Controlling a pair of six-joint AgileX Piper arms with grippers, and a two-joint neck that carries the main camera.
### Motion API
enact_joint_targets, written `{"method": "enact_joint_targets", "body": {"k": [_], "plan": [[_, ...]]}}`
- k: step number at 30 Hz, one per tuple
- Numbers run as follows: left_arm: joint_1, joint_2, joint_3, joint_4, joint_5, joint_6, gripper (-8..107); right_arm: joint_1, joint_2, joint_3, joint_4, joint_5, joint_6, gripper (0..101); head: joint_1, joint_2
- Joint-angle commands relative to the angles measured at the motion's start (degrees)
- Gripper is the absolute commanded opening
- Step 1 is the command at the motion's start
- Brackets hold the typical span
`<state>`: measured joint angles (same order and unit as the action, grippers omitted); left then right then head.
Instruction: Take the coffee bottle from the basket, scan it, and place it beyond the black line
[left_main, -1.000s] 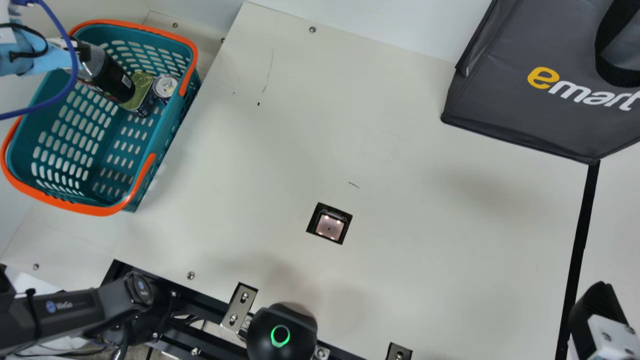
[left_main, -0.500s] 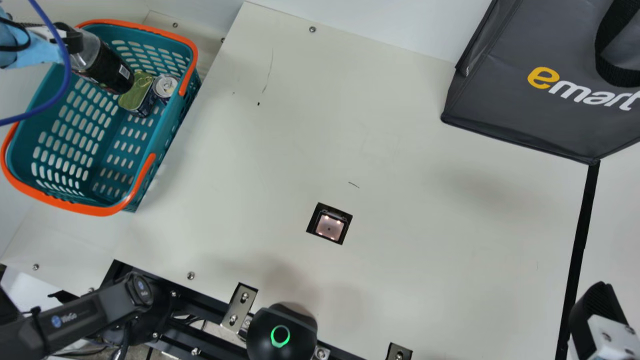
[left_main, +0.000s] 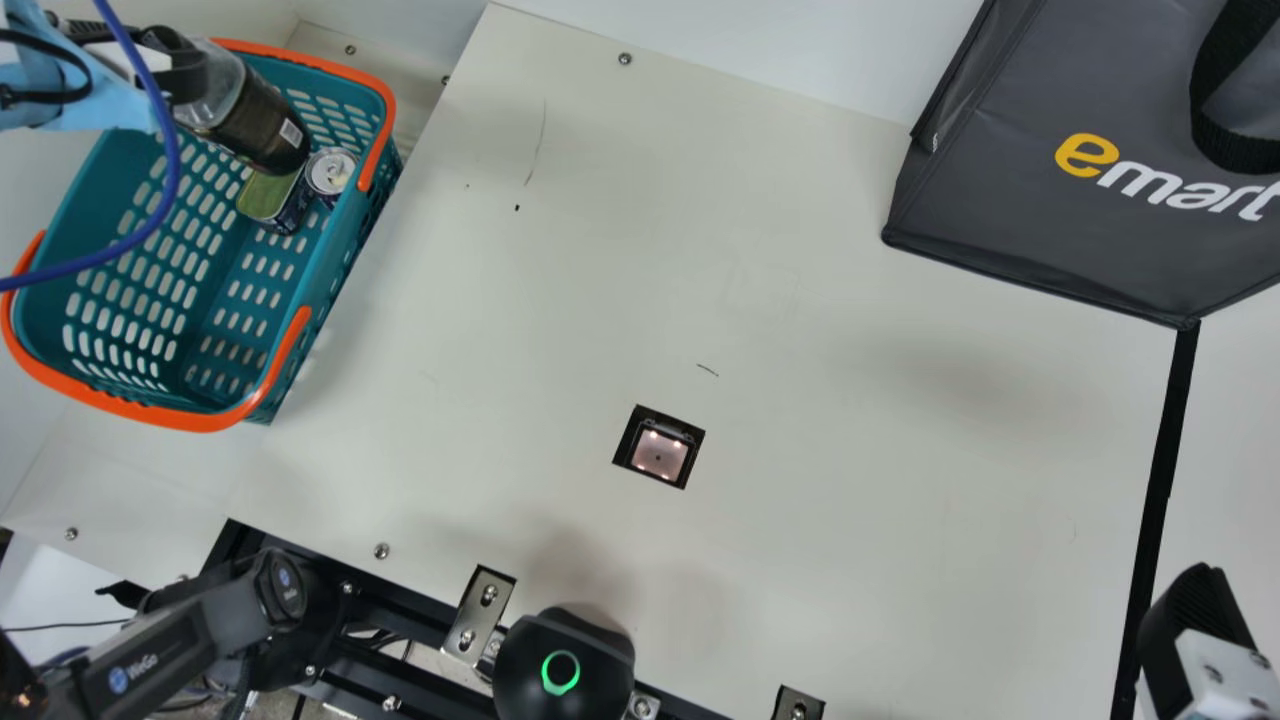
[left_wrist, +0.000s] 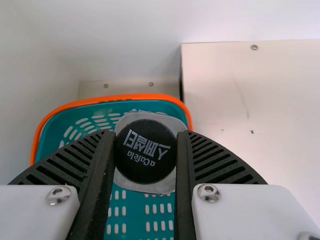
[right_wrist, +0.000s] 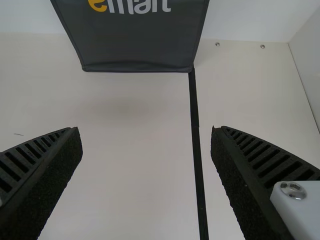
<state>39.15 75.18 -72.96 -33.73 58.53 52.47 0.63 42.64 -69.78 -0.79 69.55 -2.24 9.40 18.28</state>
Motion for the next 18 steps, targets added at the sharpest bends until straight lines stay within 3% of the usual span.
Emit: {"method": "enact_joint_targets", "body": {"k": [1, 18], "plan": [[-1.24, -0.77, 0.27, 0.1, 0.17, -0.27, 10, 0.0, 0.0, 0.0, 0.0, 0.0, 0.0, 91, -1.48, 0.14], [-13.99, -6.69, 4.16, 2.9, -0.17, -4.75, 10, 0.0, 0.0, 0.0, 0.0, 0.0, 0.0, 91, -1.48, 0.14]]}}
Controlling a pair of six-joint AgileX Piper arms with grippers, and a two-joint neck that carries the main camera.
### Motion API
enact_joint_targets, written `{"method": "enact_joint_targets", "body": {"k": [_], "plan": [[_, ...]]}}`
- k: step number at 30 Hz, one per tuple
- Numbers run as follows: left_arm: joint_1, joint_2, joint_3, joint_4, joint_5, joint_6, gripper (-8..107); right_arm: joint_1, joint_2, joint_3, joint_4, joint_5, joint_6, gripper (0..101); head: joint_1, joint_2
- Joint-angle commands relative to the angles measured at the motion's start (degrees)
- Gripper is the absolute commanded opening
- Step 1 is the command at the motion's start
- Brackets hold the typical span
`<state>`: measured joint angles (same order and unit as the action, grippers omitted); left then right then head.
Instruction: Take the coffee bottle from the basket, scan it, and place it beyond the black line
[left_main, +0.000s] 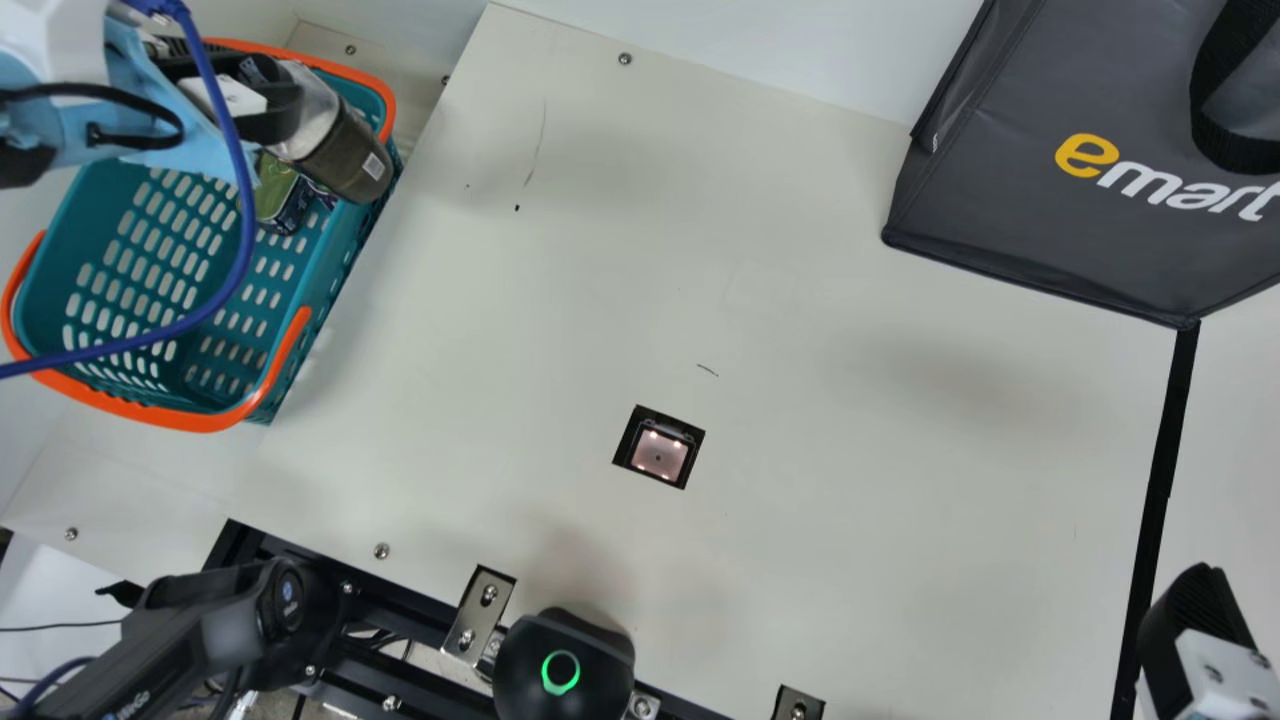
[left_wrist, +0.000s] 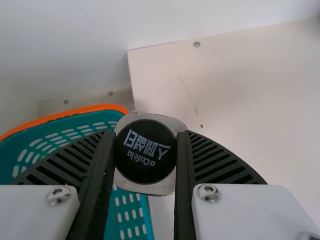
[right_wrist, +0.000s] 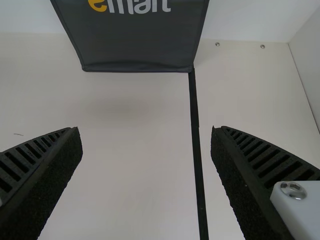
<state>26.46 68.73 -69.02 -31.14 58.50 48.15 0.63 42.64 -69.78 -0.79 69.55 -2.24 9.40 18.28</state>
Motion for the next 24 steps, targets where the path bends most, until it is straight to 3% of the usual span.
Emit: {"method": "enact_joint_targets", "body": {"k": [1, 24], "plan": [[-2.18, -0.5, 0.49, 0.5, -0.32, -0.73, 10, 0.0, 0.0, 0.0, 0.0, 0.0, 0.0, 91, -1.48, 0.14], [-25.62, -5.09, 7.25, 6.8, -5.83, -10.41, 10, 0.0, 0.0, 0.0, 0.0, 0.0, 0.0, 91, -1.48, 0.14]]}}
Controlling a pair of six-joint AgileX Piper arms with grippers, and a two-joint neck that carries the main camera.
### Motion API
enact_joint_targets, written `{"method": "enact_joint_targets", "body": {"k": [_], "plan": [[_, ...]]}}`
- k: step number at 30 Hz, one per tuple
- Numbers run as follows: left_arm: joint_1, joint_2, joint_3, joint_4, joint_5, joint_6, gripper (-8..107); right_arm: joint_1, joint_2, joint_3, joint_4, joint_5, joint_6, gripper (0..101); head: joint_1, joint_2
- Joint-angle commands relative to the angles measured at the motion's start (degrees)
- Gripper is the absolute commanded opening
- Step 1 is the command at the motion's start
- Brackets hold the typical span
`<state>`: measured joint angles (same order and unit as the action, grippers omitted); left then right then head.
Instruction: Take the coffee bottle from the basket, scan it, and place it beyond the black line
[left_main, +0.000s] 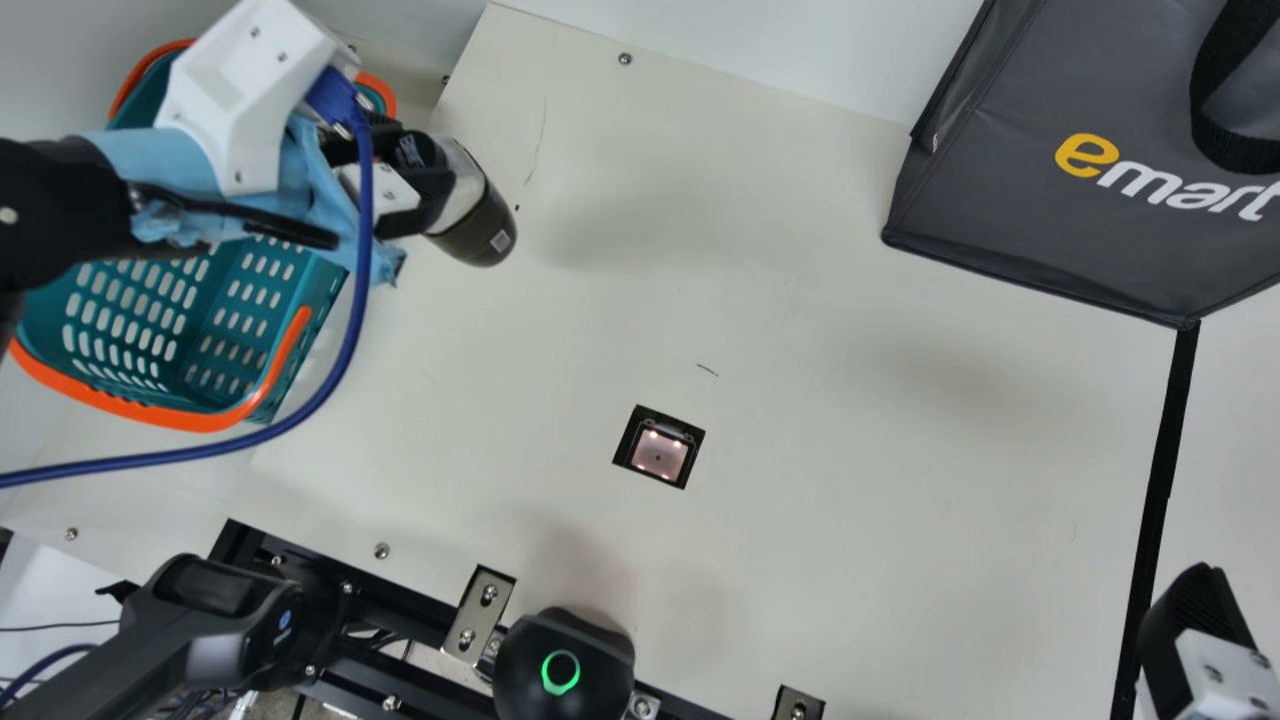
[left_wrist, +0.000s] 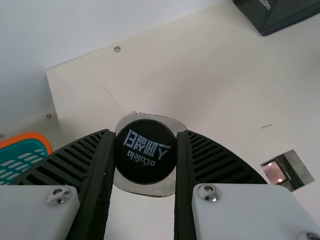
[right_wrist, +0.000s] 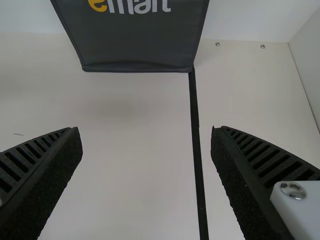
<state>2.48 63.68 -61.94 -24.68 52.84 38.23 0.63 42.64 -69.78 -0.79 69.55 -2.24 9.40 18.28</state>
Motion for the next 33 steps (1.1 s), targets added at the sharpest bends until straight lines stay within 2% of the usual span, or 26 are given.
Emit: {"method": "enact_joint_targets", "body": {"k": [1, 16, 33], "plan": [[-2.55, -0.18, 0.42, 0.63, -0.33, -0.89, 10, 0.0, 0.0, 0.0, 0.0, 0.0, 0.0, 91, -1.48, 0.14], [-14.98, -0.58, 1.95, 4.71, -2.64, -6.45, 10, 0.0, 0.0, 0.0, 0.0, 0.01, 0.0, 91, -1.48, 0.14], [-24.48, -1.56, 4.14, 5.61, -3.55, -6.66, 10, 0.0, 0.0, 0.0, 0.0, 0.01, 0.0, 91, -1.48, 0.14]]}}
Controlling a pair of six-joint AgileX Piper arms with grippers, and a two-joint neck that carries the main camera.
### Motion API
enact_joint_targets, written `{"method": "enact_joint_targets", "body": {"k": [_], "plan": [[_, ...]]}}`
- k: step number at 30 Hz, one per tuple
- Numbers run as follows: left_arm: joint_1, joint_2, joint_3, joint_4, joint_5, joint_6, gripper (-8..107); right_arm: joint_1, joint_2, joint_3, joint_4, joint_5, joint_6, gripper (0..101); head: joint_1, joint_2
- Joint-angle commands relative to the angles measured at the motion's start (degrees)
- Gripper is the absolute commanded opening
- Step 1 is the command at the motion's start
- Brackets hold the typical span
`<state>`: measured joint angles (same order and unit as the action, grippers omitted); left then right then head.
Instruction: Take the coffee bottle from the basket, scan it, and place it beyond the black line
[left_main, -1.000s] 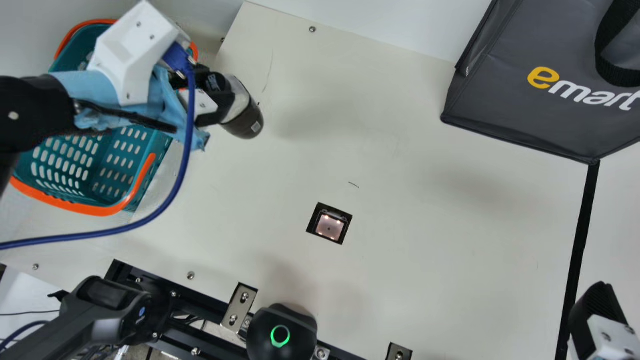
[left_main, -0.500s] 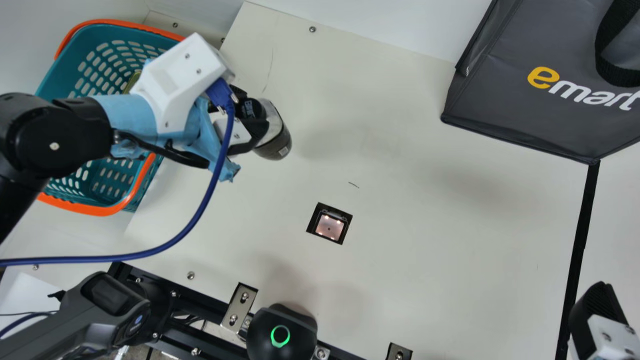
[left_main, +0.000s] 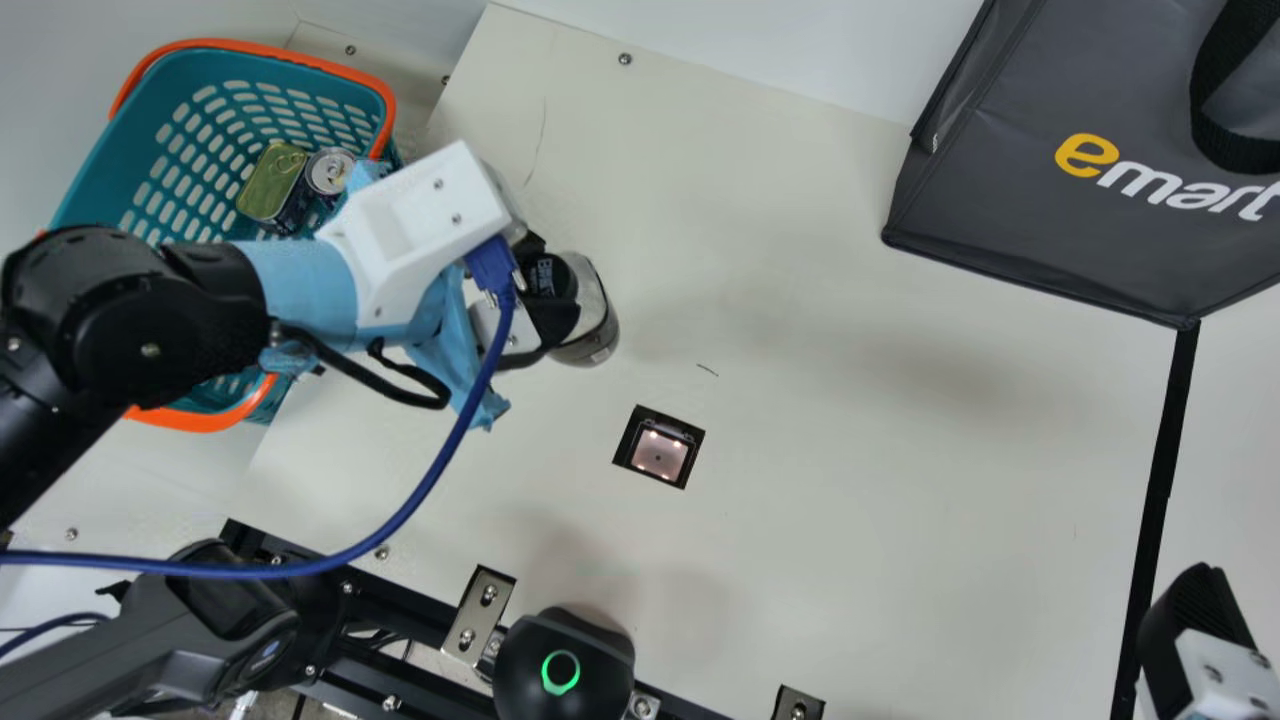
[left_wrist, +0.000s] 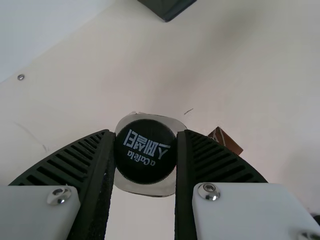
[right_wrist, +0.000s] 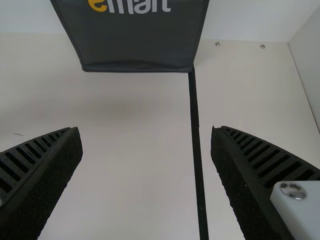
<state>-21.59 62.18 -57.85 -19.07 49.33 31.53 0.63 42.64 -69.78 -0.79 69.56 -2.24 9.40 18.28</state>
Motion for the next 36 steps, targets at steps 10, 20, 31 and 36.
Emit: {"method": "enact_joint_targets", "body": {"k": [10, 20, 31, 36], "plan": [[-4.65, 0.47, 0.59, -0.34, -0.85, -0.8, 10, 0.0, 0.0, 0.0, 0.0, 0.0, 0.0, 91, -1.48, 0.14], [-8.07, 1.31, 0.8, -1.3, -1.16, -1.16, 10, 0.0, 0.0, 0.0, 0.0, 0.0, 0.0, 91, -1.48, 0.14], [-9.23, 2.01, 1.14, -4.44, -0.52, 2.39, 10, 0.0, 0.0, 0.0, 0.0, 0.0, 0.0, 91, -1.48, 0.14], [-8.37, 2.77, 0.92, -6.78, 0.19, 5.18, 10, 0.0, 0.0, 0.0, 0.0, 0.0, 0.0, 91, -1.48, 0.14]]}}
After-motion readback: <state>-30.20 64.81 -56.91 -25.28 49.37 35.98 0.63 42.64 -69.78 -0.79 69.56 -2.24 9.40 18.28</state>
